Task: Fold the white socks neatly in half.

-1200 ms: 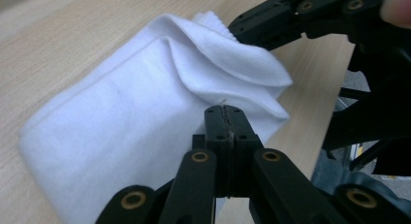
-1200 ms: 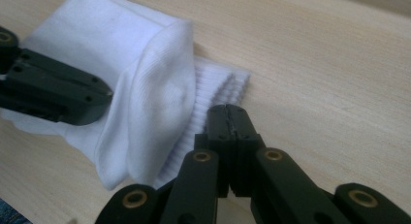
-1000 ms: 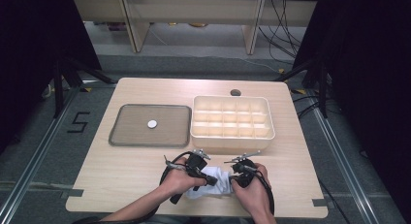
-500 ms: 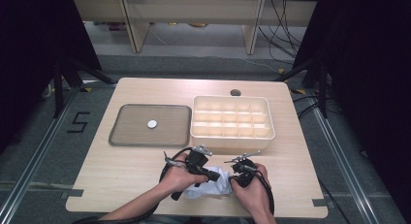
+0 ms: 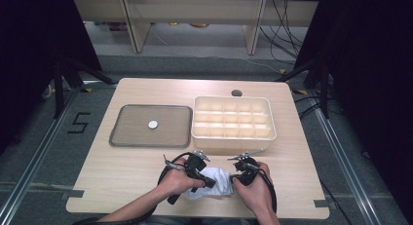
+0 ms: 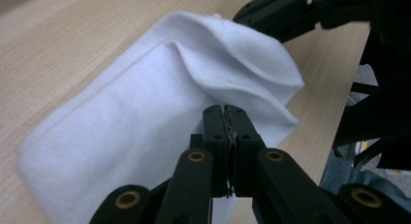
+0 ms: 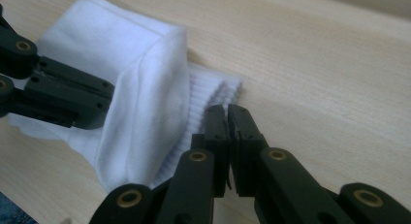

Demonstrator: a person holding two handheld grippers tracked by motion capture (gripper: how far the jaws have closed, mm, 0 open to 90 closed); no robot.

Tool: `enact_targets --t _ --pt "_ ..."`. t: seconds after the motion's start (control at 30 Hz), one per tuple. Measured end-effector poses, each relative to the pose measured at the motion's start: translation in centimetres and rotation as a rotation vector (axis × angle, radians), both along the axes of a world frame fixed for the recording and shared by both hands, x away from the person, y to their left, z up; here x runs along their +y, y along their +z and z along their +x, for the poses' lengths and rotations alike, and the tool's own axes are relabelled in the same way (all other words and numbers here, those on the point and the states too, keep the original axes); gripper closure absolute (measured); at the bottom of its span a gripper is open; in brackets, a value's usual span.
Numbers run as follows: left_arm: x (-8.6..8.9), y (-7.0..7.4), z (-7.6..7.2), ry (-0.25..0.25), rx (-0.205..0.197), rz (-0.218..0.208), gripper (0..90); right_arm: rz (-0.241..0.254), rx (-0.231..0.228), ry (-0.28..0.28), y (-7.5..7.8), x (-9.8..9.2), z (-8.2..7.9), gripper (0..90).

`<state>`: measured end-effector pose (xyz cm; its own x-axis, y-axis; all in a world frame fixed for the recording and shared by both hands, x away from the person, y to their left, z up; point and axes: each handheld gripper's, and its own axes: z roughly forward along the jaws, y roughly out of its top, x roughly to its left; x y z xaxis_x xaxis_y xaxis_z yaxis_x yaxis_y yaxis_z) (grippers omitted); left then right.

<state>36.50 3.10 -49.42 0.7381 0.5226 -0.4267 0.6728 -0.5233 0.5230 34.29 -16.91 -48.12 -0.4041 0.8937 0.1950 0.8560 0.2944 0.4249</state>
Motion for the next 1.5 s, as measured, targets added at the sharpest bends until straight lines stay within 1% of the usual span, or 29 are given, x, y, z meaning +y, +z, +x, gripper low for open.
enact_targets --t 0.03,0.07,0.1,0.13,0.17,0.23,0.33,0.37,0.4,0.5,0.6,0.63,0.7,0.77,0.8,0.83,0.87,0.9,0.93,0.97,1.1,1.13,1.23,1.27,1.3,1.33,1.4,1.43,1.5 --pt "-0.1 0.0 0.0 0.014 0.003 -0.008 87.4 0.009 0.014 -0.011 -0.2 0.1 0.0 87.6" --pt "-0.1 0.0 0.1 -0.006 0.001 0.009 87.3 0.006 0.025 -0.017 -0.2 0.1 -0.1 87.8" --pt "-0.3 0.0 0.1 0.011 0.003 -0.002 87.3 0.004 -0.005 0.007 -0.4 0.0 0.0 88.1" --pt "-0.3 0.1 0.2 0.0 -0.001 0.011 87.2 0.004 0.0 0.002 -0.4 0.1 0.0 88.2" --pt "-0.6 0.0 0.2 0.006 -0.008 -0.012 87.1 0.008 0.001 0.004 -0.3 0.1 -0.1 88.2" --pt "-1.1 0.2 0.1 0.011 -0.003 -0.02 86.8 0.014 -0.002 0.001 -0.3 0.2 -0.1 88.1" --pt "-1.7 0.2 0.2 0.007 -0.024 -0.037 85.9 0.007 -0.01 0.009 -0.3 0.1 -0.1 88.2" --pt "-1.8 0.4 0.2 0.002 -0.041 -0.015 85.4 0.01 0.006 -0.004 -0.2 0.2 -0.2 88.2" --pt "-2.0 0.4 0.2 -0.004 -0.056 -0.016 84.6 0.013 0.012 -0.008 -0.2 0.2 -0.3 88.2" --pt "-2.3 0.4 0.3 -0.009 -0.064 -0.02 84.2 0.021 0.003 -0.004 -0.3 0.1 -0.2 88.2" --pt "-2.6 0.2 0.6 -0.013 -0.057 -0.017 84.5 0.034 0.01 -0.001 -0.6 0.0 -0.2 88.0" --pt "-2.7 0.1 0.6 -0.002 -0.043 -0.019 84.5 0.059 0.025 -0.001 -0.6 0.0 -0.2 88.0" --pt "-2.7 -0.1 0.7 0.011 -0.03 -0.022 84.6 0.067 0.033 -0.009 -0.5 -0.3 -0.3 87.8" --pt "-2.7 -0.2 0.6 0.015 -0.034 -0.032 84.7 0.066 0.001 -0.023 -0.2 -0.9 -0.2 89.0" --pt "-2.7 -0.1 0.6 0.009 -0.046 -0.018 84.6 0.069 -0.025 -0.036 0.3 -1.1 -0.3 89.7" --pt "-2.9 -0.2 0.5 0.022 -0.044 -0.035 84.5 0.061 -0.054 -0.037 0.9 -1.3 -0.3 90.0" --pt "-2.7 -0.2 0.7 -0.01 -0.062 -0.018 84.4 0.089 -0.073 -0.03 1.6 -1.3 -0.5 90.0" --pt "-2.5 0.1 0.8 -0.041 -0.06 0.015 84.1 0.083 -0.097 -0.021 2.0 -1.1 -0.4 90.0" --pt "-2.5 0.1 0.7 -0.037 -0.066 0.002 83.5 0.096 -0.09 -0.018 2.6 -0.7 -0.5 90.0" --pt "-2.3 0.4 0.6 -0.038 -0.072 0.006 82.9 0.123 -0.086 0.016 2.8 -0.4 -0.5 90.0" --pt "-0.9 1.7 -0.4 -0.043 -0.107 -0.013 82.5 0.129 -0.079 0.058 2.4 1.1 -0.4 90.0" --pt "-0.8 1.9 -0.8 0.004 -0.089 -0.053 82.9 0.123 -0.077 0.059 2.1 1.2 -0.4 90.0" --pt "-0.1 1.8 -0.8 -0.003 -0.079 -0.039 83.6 0.092 -0.06 0.06 1.3 1.2 -0.3 90.0" --pt "-0.1 1.5 -0.7 -0.005 -0.074 -0.041 83.8 0.108 -0.039 0.043 1.2 1.3 -0.3 90.0" --pt "-0.2 1.2 -0.7 -0.004 -0.063 -0.034 83.9 0.078 -0.059 0.054 1.0 1.2 -0.3 90.0" --pt "-0.4 0.8 -0.7 0.0 -0.054 -0.037 83.9 0.083 -0.053 0.039 0.9 1.2 -0.3 90.0" --pt "-0.3 0.4 -0.5 -0.032 -0.055 -0.017 84.0 0.085 -0.048 0.036 0.8 0.9 -0.2 90.0" --pt "-0.4 0.2 -0.5 -0.023 -0.049 -0.029 84.0 0.072 -0.061 0.044 0.7 0.8 -0.2 90.0" --pt "-0.6 0.1 -0.7 0.004 -0.043 -0.031 84.1 0.087 -0.083 0.029 1.4 0.9 -0.3 90.0"
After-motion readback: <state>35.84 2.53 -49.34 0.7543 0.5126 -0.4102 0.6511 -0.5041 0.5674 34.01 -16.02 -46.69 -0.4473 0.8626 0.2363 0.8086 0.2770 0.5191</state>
